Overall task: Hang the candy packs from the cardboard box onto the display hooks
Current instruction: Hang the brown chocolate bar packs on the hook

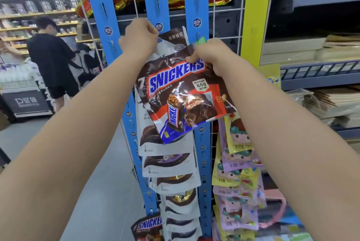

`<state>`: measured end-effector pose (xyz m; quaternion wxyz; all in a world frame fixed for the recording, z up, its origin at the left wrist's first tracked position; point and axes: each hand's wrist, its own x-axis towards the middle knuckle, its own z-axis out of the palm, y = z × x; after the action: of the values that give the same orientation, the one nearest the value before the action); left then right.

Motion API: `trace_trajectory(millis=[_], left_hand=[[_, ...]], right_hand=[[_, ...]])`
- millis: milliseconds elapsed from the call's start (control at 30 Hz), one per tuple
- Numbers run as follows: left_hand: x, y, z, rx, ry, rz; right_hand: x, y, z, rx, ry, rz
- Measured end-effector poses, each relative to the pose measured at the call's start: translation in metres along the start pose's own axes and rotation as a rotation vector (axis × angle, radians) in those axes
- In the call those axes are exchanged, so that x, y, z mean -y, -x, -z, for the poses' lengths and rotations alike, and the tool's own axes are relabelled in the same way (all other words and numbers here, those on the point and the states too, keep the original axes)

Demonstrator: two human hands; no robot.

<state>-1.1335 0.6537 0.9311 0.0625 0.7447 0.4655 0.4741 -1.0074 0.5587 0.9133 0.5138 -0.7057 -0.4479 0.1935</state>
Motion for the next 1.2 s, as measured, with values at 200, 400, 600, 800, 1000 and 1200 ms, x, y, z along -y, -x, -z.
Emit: trace_trajectory(millis=[200,400,600,800,1000,1200], left_hand=[[0.013,0.021,-0.006,-0.09,-0.302,-0.087],[0.026,0.037,0.002,-0.14,-0.382,-0.142],[0.032,0.082,-0.005,-0.189,-0.45,-0.207],[0.037,0.139,-0.006,0.118,-0.109,-0.092],[0.096,0.197,0.006,0.433,-0.133,0.108],[0.185,0.22,0.018,0.689,0.053,0.41]], right_hand=[[-0.012,0.009,-0.008,0.121,0.041,-0.113],[-0.031,0.019,-0.006,0.151,0.056,-0.068],[-0.056,0.034,-0.018,0.085,0.061,0.012],[-0.075,0.057,-0.04,0.086,0.133,0.122],[-0.101,0.09,-0.088,0.271,0.102,0.11],[-0.146,0.122,-0.157,0.403,0.179,0.024]])
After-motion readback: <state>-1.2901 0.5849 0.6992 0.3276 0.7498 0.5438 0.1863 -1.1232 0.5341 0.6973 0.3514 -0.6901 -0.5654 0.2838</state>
